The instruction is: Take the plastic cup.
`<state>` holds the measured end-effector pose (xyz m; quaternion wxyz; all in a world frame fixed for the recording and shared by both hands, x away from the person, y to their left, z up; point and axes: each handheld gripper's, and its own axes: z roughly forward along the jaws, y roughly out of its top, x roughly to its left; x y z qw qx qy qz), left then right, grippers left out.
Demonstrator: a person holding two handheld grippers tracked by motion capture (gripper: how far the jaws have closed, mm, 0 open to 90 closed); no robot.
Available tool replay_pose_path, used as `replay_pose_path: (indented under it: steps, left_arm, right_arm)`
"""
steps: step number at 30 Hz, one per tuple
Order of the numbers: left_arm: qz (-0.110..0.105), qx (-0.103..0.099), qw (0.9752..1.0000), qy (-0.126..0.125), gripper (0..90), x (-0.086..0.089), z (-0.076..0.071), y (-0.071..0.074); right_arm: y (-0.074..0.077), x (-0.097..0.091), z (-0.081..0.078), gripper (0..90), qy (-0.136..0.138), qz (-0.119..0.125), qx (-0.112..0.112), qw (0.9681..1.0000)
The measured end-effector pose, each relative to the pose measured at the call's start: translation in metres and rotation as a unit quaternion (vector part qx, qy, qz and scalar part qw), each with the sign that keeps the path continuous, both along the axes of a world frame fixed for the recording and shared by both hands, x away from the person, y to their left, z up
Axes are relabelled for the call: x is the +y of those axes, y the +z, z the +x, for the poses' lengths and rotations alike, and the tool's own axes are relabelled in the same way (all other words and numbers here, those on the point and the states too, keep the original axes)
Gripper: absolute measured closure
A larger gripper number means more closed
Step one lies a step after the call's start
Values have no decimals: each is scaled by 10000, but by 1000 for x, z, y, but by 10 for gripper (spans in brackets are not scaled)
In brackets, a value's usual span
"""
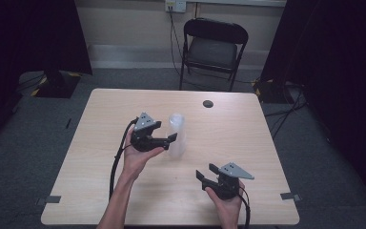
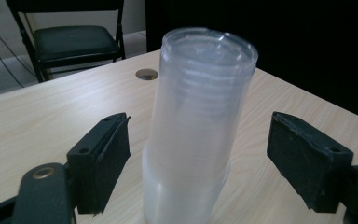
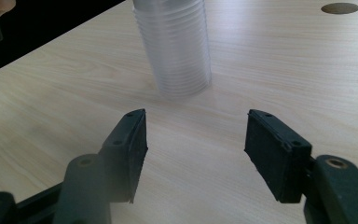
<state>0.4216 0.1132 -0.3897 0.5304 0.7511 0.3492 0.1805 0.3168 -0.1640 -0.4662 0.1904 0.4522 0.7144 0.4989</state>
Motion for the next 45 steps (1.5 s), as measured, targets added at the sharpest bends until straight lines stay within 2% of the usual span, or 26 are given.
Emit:
replay_pose_path:
  steps: [4, 8, 15, 24, 27, 31, 35, 38, 45]
  left_arm:
    - [111, -45, 9999, -12, 209, -9, 12, 2]
    - [162, -93, 9998, -94, 197, -16, 20, -2]
    - [274, 140, 9995, -93, 174, -22, 32, -16]
    - [460, 123, 9988, -131, 186, -29, 39, -26]
    - [491, 55, 9987, -100, 175, -31, 39, -26]
    - [528, 132, 9984, -125, 164, -33, 41, -30]
    - [534, 183, 9983, -145, 177, -32, 41, -33]
    - [623, 168, 9978, -164, 177, -34, 41, -36]
    - [649, 160, 9976, -183, 239, -32, 41, -37]
  right_arm:
    - [0, 2, 0, 388, 30, 1, 13, 10000]
    - [-1, 1, 0, 387, 30, 10, 17, 10000]
    - [-2, 1, 1, 387, 67, -10, 23, 10000]
    - [-3, 1, 1, 388, 67, 23, 73, 9999]
    - [-3, 0, 1, 388, 61, 47, 72, 9999]
    - [-4, -1, 3, 388, 151, 243, 128, 9995]
    - [-2, -1, 2, 388, 128, 170, 73, 9997]
    - [-2, -1, 1, 388, 88, 118, 52, 9999]
    - [-3, 1, 2, 384, 115, 61, 56, 9999]
